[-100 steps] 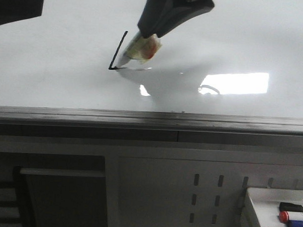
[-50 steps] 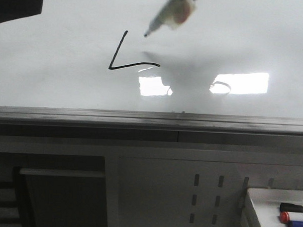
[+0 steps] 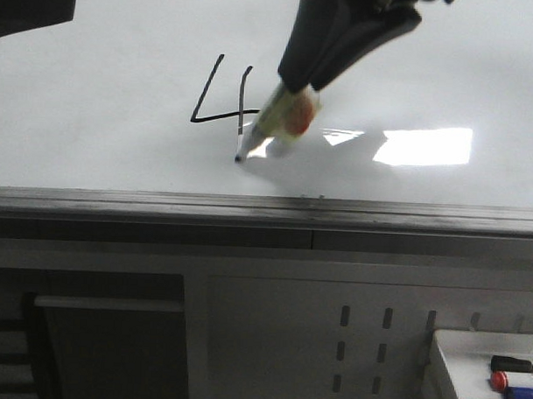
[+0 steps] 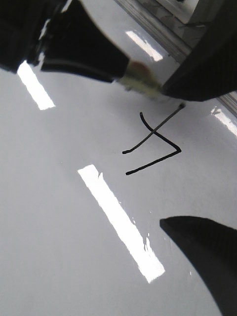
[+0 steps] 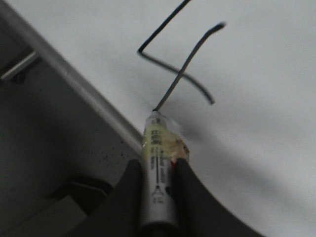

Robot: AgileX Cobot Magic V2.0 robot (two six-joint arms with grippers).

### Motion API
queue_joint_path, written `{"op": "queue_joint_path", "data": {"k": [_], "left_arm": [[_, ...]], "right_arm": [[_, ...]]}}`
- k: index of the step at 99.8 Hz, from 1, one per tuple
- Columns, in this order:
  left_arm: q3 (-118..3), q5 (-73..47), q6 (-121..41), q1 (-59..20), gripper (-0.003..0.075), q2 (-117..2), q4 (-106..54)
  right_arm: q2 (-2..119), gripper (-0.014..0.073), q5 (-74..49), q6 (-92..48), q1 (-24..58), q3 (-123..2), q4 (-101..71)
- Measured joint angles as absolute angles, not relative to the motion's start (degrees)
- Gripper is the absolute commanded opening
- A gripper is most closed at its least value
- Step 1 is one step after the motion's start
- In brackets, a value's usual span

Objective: Write number 4 on whiteboard

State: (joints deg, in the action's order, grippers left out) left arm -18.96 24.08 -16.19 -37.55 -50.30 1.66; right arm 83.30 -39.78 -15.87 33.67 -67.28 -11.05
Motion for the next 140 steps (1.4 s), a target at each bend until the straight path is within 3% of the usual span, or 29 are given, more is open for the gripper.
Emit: {"op": "queue_joint_path", "data": {"k": [38, 89, 117, 140], "left_arm": [[-18.96, 26.20, -16.19, -37.55, 0.0447, -54.88, 17.17], [-19.82, 38.57, -16.31, -37.55, 0.0381, -70.17, 18.50], [-19.94, 38.57, -16.31, -37.55, 0.0237, -71.43, 18.50], [-19.94, 38.36, -16.59, -37.55, -0.0013, -71.55, 19.33]], "right_arm": [[80.13, -0.0072, -39.36, -15.87, 38.09, -68.13, -10.68], [79.29, -0.0072, -40.69, -15.87, 45.39, -68.83, -10.91], [79.29, -0.0072, -41.02, -15.87, 45.39, -68.83, -11.75], [79.29, -0.0072, -40.31, -15.87, 45.39, -68.95, -11.89]]}}
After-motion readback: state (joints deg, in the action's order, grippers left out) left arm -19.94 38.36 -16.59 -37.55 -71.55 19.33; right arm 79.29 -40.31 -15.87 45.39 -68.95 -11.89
